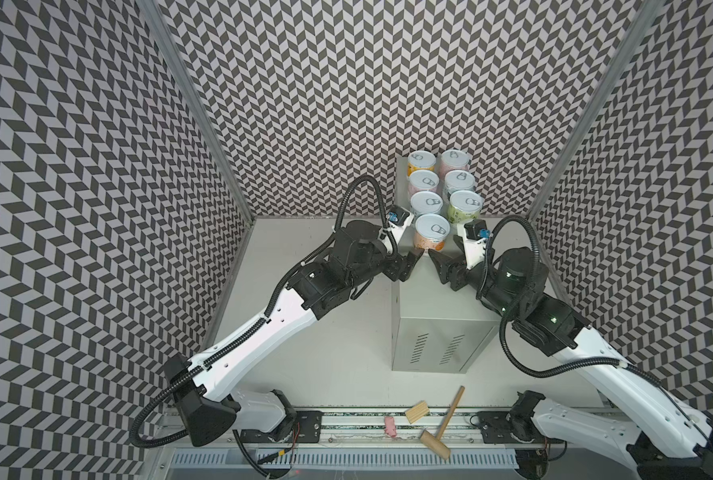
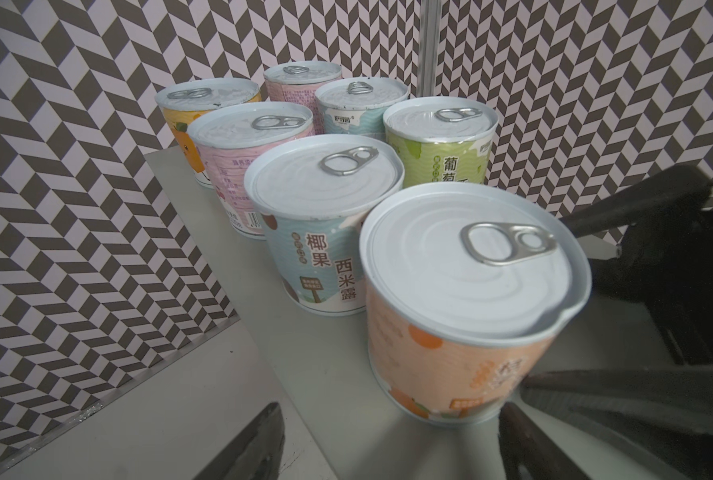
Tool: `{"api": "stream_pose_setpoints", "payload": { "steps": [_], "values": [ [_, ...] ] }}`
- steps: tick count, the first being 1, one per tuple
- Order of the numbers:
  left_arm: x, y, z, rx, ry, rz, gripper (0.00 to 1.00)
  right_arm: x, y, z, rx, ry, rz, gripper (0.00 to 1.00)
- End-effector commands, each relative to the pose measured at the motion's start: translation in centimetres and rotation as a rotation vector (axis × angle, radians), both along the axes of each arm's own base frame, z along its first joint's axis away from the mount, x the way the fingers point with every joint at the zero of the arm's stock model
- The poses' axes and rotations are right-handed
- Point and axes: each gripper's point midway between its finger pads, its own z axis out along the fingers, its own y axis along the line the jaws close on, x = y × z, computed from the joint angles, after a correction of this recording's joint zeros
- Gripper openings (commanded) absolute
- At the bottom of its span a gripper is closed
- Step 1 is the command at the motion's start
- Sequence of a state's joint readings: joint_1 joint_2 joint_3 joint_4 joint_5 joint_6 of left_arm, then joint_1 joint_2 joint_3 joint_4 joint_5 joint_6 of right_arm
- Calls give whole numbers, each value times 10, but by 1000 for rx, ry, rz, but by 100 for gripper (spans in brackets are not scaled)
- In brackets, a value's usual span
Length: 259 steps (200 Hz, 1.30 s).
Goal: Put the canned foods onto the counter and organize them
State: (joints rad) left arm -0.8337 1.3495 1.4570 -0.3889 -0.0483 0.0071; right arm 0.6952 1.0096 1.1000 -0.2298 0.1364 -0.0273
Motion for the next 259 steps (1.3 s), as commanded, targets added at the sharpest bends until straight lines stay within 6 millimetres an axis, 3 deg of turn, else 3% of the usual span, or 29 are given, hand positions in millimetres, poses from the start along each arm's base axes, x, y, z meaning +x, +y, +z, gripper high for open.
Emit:
{"api": "stream_pose_setpoints", "payload": {
  "steps": [1,122,259],
  "values": [
    [-1,13,20,-25,-43,28,81,4,4,1,-1,-27,14,71],
    [18,43,21,-26,-47,138,82,2,11,2,-4,-36,54,71],
    [33,36,25,-49,-43,120,82,6,17,2,-10,-47,75,72]
  ]
}}
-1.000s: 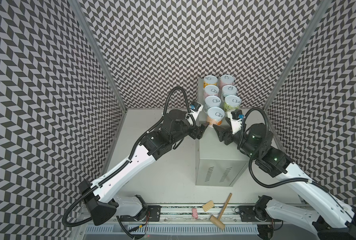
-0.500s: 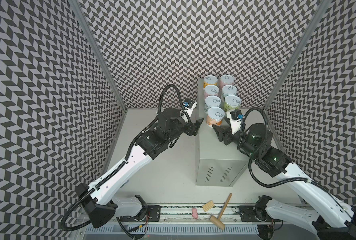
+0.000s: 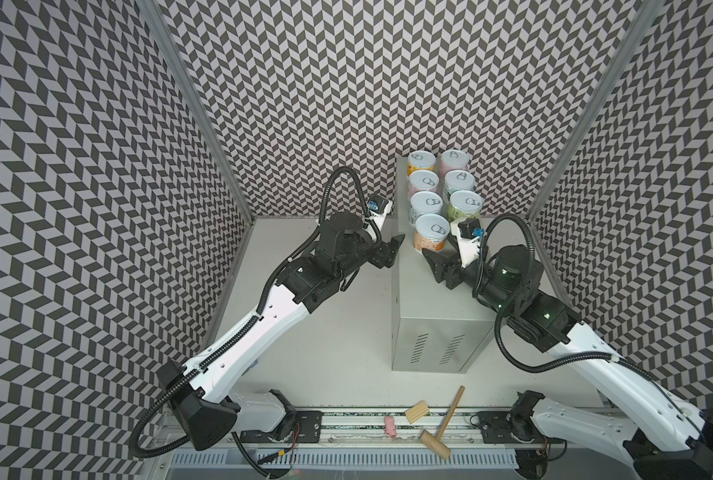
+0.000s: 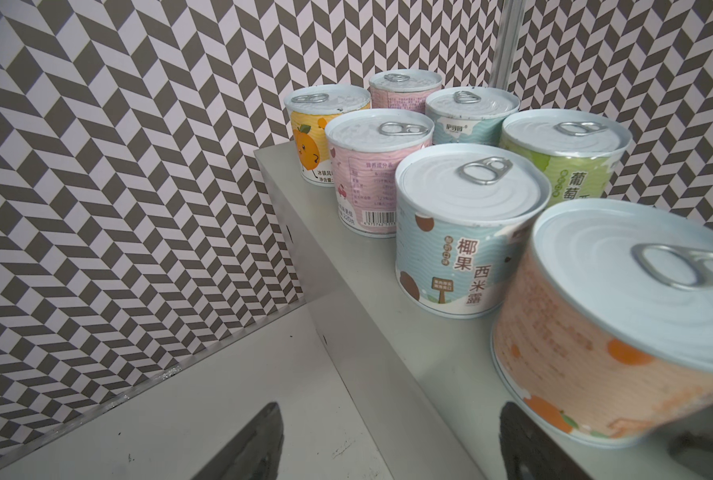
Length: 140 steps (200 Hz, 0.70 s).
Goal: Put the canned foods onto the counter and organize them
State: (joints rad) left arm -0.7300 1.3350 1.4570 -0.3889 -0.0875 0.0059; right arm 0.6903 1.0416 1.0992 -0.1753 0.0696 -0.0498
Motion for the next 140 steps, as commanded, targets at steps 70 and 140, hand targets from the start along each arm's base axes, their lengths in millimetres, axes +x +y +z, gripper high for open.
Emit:
{"api": "stream_pose_setpoints", "payload": {
  "steps": [70,140],
  "values": [
    [3,-9,16,-44,-19,-36,82,3,10,0,-7,-25,43,72],
    [6,-14,14,-42,-11,-57,82,5,8,0,-9,-25,31,73]
  ]
}}
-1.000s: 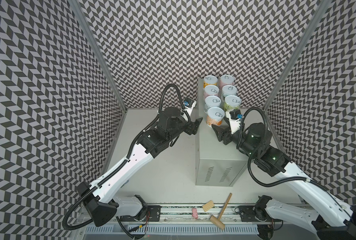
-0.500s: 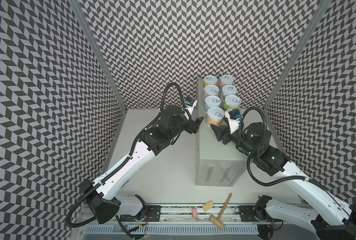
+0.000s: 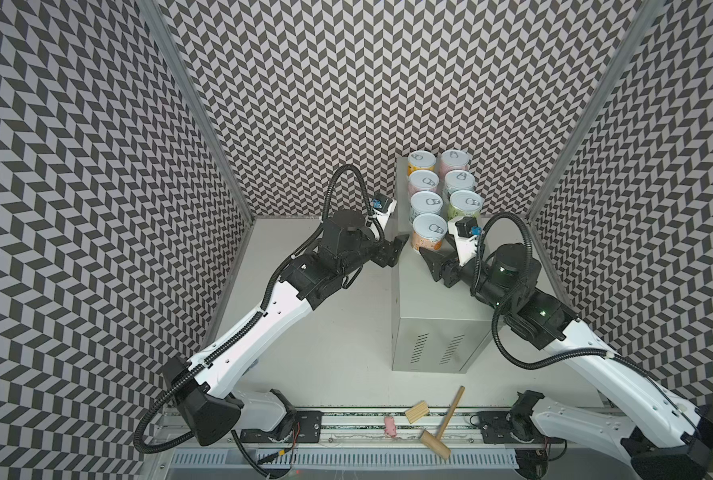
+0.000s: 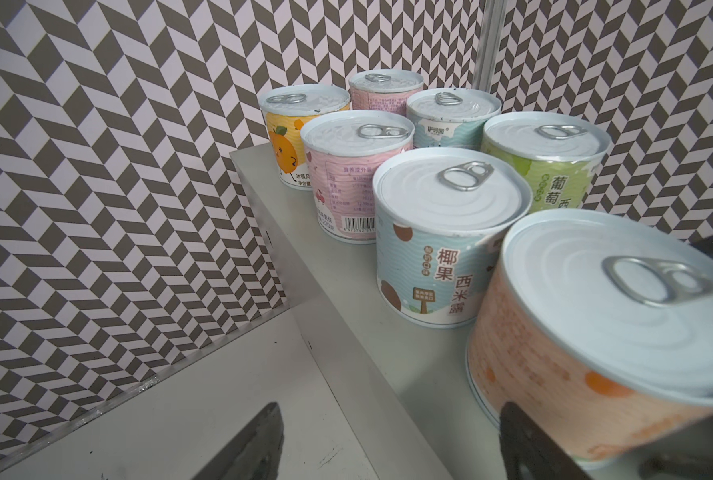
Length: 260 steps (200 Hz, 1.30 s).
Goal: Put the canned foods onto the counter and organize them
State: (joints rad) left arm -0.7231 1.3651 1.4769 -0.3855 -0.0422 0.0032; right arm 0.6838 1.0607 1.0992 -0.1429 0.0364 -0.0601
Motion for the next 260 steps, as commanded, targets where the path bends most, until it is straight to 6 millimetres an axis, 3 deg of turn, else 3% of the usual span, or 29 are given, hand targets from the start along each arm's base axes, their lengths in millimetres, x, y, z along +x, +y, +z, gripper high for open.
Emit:
{"api": "stream_pose_setpoints", "payload": {
  "steps": [1,113,260],
  "values": [
    [2,-5,16,-37,-24,-20,82,2,1,-1,-12,-11,3,73],
    [-2,-15,14,-51,-7,-79,81,3,-4,-2,-9,-7,-23,73],
    [0,-6,17,-52,-23,-42,81,1,4,-1,-7,-9,27,73]
  ]
}}
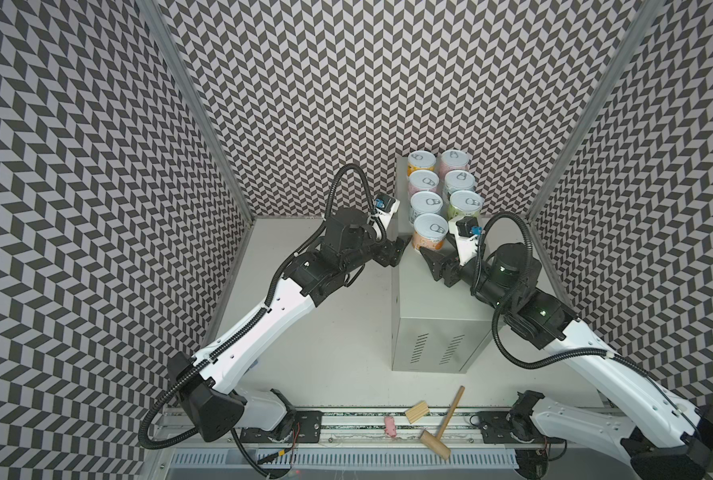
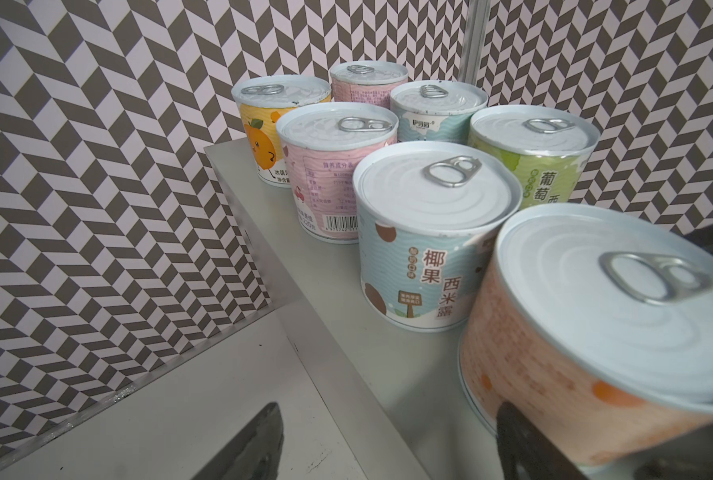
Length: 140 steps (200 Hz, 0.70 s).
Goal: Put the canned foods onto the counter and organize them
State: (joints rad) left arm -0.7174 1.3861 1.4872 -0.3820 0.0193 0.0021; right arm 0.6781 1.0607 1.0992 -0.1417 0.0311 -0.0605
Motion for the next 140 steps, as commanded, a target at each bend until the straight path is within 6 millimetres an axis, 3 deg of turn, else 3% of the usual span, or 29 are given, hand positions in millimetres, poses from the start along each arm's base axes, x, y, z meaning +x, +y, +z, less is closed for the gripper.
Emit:
{"api": "stream_pose_setpoints", "payload": {
  "steps": [1,140],
  "values": [
    [1,4,21,-44,-39,11,81,0,5,-2,-9,-8,27,73],
    [1,6,21,-46,-41,16,82,2,2,-2,-7,-5,5,77]
  ]
}}
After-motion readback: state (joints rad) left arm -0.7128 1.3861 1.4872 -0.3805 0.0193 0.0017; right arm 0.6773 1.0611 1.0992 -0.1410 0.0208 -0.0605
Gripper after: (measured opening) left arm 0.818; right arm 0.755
